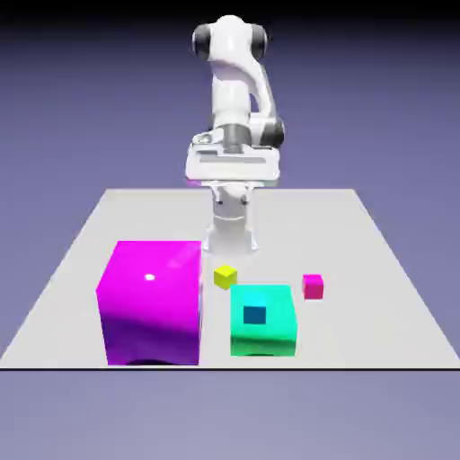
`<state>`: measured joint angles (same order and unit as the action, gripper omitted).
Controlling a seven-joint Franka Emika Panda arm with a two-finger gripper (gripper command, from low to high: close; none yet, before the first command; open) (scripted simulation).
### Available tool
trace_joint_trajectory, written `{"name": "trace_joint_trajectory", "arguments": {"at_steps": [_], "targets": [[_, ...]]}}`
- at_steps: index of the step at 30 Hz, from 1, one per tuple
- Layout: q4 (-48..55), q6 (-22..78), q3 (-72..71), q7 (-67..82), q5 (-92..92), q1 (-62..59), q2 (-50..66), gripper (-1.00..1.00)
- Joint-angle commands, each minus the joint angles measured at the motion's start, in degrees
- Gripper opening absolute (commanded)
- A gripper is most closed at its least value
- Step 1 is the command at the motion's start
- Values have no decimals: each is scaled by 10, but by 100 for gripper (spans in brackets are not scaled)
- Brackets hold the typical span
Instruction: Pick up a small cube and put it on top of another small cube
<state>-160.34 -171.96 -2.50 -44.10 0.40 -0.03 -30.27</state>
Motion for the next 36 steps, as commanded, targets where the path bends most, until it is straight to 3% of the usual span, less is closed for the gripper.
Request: {"name": "trace_joint_trajectory", "arguments": {"at_steps": [1, 21, 23, 29, 30, 36], "targets": [[5, 17, -21, -14, 3, -6, 20, 0], [115, 357, -436, -286, 69, -125, 416, 0], [117, 363, -444, -291, 70, -127, 423, 0], [102, 244, -349, -349, -17, -43, 538, 0], [102, 244, -349, -349, -17, -43, 538, -100], [116, 352, -435, -296, 62, -120, 434, -100]]}}
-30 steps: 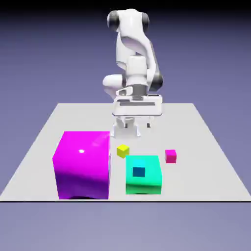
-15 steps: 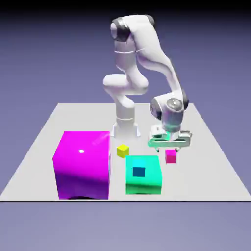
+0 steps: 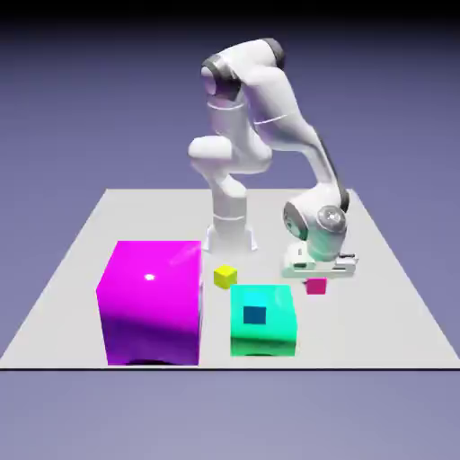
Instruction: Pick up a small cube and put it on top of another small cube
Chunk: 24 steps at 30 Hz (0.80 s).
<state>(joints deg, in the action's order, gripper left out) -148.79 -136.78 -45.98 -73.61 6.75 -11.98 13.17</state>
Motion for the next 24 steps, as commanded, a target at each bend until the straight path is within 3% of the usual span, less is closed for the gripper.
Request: {"name": "trace_joint_trajectory", "arguments": {"at_steps": [1, 6, 19, 22, 24], "targets": [[0, 6, -11, 4, -5, -3, -14, -100], [17, -13, 31, -110, 12, -17, -67, -100], [96, 35, 193, -434, 275, -142, -178, -100], [103, 47, 205, -450, 309, -156, -180, -100], [97, -3, 197, -440, 318, -146, -139, -100]]}}
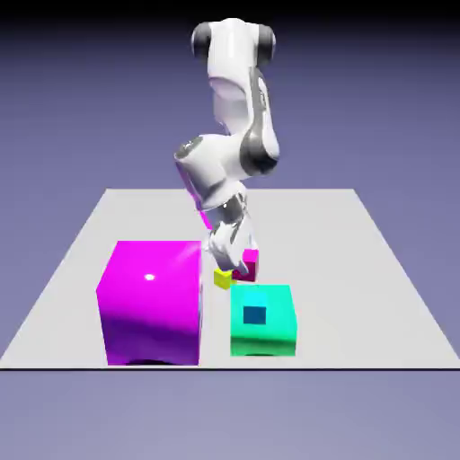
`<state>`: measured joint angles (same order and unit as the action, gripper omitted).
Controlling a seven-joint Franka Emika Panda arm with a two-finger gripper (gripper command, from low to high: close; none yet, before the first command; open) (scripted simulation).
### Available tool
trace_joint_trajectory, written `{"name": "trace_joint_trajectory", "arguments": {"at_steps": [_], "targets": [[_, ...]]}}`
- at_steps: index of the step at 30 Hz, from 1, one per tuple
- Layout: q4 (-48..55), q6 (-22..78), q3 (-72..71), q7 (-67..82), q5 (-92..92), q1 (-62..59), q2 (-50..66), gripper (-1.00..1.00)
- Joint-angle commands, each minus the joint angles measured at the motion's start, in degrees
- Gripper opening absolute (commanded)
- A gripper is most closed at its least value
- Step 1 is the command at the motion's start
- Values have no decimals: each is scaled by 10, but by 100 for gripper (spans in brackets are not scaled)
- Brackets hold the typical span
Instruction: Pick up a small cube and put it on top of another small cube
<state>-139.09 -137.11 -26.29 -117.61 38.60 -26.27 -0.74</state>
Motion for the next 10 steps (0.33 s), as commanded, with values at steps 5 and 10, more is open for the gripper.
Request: {"name": "trace_joint_trajectory", "arguments": {"at_steps": [5, 10], "targets": [[-8, -61, -10, 11, 11, 11, 50, 100], [6, 50, 8, -10, -10, -13, -41, 100]]}}
